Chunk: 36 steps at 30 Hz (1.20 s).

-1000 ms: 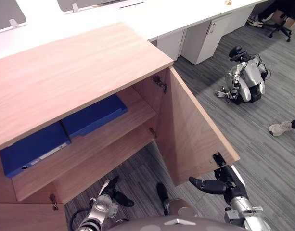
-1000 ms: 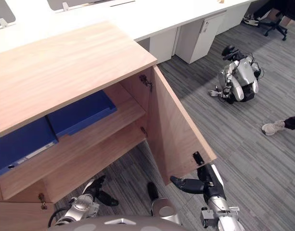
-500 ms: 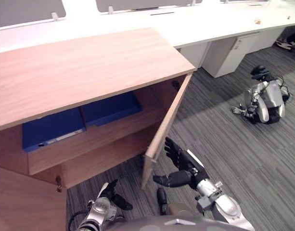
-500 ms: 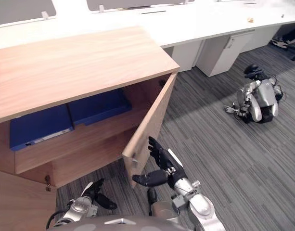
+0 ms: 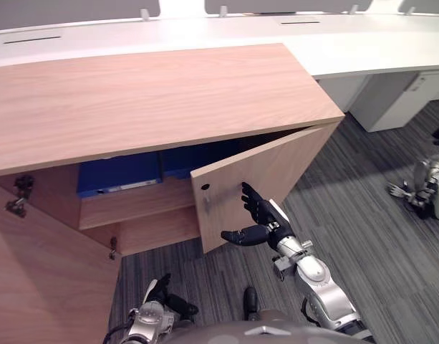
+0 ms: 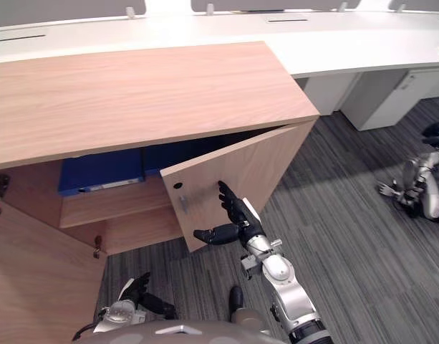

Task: Walk over to the cabinet, pick up the folder, carry it to the office cabinet, place the folder inside the office cabinet, then close the office cabinet door

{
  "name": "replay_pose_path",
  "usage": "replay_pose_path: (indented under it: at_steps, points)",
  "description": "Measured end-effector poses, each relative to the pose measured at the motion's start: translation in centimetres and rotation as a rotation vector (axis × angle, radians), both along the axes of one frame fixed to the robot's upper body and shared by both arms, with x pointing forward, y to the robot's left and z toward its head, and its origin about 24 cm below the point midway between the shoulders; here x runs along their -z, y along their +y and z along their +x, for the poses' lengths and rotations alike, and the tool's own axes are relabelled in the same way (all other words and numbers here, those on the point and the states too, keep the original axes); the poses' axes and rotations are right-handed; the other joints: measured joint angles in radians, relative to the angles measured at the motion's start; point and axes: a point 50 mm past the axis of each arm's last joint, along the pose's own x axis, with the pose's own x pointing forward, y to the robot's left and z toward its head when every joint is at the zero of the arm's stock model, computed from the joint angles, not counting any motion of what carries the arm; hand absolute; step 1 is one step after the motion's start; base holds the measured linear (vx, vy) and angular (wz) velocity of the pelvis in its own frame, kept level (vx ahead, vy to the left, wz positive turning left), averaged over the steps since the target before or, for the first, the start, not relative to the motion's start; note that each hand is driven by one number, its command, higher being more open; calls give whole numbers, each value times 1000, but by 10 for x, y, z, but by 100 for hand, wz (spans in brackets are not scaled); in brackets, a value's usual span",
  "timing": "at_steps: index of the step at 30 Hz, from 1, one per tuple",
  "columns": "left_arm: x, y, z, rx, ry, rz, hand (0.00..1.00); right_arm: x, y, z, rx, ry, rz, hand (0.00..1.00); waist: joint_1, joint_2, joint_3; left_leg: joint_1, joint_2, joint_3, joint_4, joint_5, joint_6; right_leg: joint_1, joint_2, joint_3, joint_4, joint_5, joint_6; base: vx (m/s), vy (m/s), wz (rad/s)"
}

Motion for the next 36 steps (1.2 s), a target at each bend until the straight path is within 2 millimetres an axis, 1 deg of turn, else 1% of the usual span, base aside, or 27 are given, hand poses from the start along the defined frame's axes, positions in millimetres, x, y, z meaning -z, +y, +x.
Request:
replay_pose_path:
  at_steps: [3,6,9,11,12,14,16,19,22,25,27,30,33,36]
  points:
    - [0,1,-1,-28,-3,-6,100,9,-5,2,19,27,-45,100,6,6,-4,-10,-4,-28,-2,7,0,4,-4,-29,0,-6,1,10,4,33]
    - [0,1,-3,-40,-10,-8,100,23,-16,-1,67,78,-85,100,7,8,-6,-10,-6,-63,-8,14,0,22,-6,-62,-3,-14,2,14,4,36]
    - [0,0,-4,-49,-10,-16,100,40,-30,-10,122,147,-151,100,9,15,-10,-8,-8,-90,-17,18,0,34,-10,-90,-3,-24,5,24,14,27]
    - [-1,-1,-5,-66,-19,-21,100,57,-39,-20,158,221,-200,100,11,20,-13,-10,-8,-101,-19,18,1,37,-12,-104,-3,-29,7,40,17,14]
    - [0,-1,-6,-75,-20,-25,100,62,-42,-24,165,242,-217,100,11,22,-14,-9,-9,-106,-20,18,1,40,-12,-108,-3,-30,8,47,21,21]
    - [0,-4,-9,-129,-31,-48,100,81,-52,-44,201,340,-272,100,9,25,-15,3,-13,-135,-24,18,1,68,-15,-138,-4,-44,14,57,17,37]
    - [0,-5,-12,-167,-41,-57,100,93,-58,-59,223,409,-306,100,10,25,-16,7,-15,-162,-28,18,1,89,-16,-164,-4,-55,15,39,3,40]
    - [-2,-4,-16,-224,-59,-63,100,107,-62,-74,268,492,-324,100,10,27,-18,7,-18,-196,-34,23,0,104,-20,-201,-4,-66,19,39,2,36]
    - [-2,-1,-22,-339,-71,-80,100,115,-64,-83,293,542,-337,100,23,31,-20,7,-22,-215,-40,29,0,108,-22,-220,-4,-70,21,43,7,24]
    - [-2,5,-29,-453,-78,-89,100,120,-67,-90,339,582,-340,100,29,29,-19,18,-29,-254,-49,39,0,137,-27,-262,-3,-80,24,31,3,39]
    - [-2,9,-33,-486,-80,-81,100,121,-68,-90,349,584,-339,100,32,27,-22,17,-31,-260,-54,42,1,141,-29,-268,-3,-82,25,-15,12,16]
    - [-2,15,-42,-548,-75,-75,100,122,-66,-84,343,590,-341,100,36,26,-22,16,-34,-279,-64,53,4,140,-33,-283,-1,-84,25,-24,7,17]
    - [-2,22,-49,-618,-75,-72,100,127,-67,-88,342,620,-345,100,41,24,-20,8,-40,-317,-67,63,3,154,-37,-324,3,-94,30,-10,-12,40]
    - [-5,37,-57,-741,-103,-59,100,130,-67,-92,343,654,-351,100,62,24,-20,6,-44,-362,-70,68,2,172,-40,-368,9,-113,37,-1,-24,44]
